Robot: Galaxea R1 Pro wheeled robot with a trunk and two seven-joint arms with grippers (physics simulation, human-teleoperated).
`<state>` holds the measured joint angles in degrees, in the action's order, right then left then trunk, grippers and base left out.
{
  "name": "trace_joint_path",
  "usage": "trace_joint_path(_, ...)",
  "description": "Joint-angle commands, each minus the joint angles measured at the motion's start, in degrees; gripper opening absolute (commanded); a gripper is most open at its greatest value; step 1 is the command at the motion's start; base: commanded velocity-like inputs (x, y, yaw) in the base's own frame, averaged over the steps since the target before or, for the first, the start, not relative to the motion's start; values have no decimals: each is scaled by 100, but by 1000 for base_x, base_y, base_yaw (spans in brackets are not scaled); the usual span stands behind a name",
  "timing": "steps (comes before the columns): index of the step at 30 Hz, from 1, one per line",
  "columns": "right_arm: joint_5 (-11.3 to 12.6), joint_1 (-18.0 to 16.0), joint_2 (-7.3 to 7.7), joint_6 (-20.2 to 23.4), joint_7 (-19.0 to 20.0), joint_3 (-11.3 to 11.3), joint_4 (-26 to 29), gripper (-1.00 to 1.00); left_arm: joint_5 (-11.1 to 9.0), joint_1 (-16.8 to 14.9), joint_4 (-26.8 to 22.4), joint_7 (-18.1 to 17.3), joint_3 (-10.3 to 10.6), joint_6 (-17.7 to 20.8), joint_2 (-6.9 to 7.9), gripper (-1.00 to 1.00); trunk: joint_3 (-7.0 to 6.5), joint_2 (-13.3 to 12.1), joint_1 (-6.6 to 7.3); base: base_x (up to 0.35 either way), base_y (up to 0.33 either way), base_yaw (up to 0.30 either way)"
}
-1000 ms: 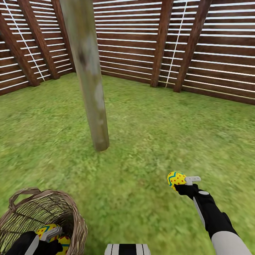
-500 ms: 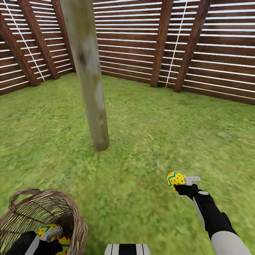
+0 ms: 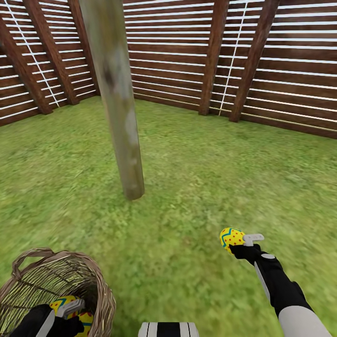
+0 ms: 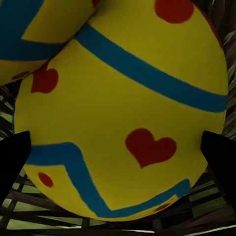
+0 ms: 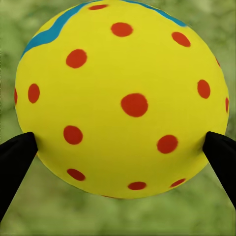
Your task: Take the three Easter eggs out of the wicker basket on the lawn in the garden, then place them on the lawn next to a single tree (choose any tree) so that all three eggs are next to the same tree and none are left in the basket.
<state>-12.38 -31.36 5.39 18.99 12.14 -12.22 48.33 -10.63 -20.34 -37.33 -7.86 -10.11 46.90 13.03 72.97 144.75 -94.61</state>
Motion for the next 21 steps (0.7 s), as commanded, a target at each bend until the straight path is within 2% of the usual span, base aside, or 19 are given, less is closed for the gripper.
trace_joint_path(1,-56,-2,-3,25,51,-4,10,-100,-185,4,130,-31,-19,39,-11,-100,5,1,0,0,0,0)
trace_joint_path(8,-64,-3,-73,22,44,62,-33,-100,-167,4,138,-31,-9,39,-45,-100,-150,-8,18,-202,0,0)
trace_joint_path(14,-71,-2,-82,17,42,62,-95,-100,-167,4,139,-31,-9,39,-58,-100,-150,-8,18,-18,0,0)
trace_joint_path(21,-71,-2,-83,17,44,62,-96,-100,-159,4,139,-22,-9,39,-90,-100,-305,-17,36,0,0,0)
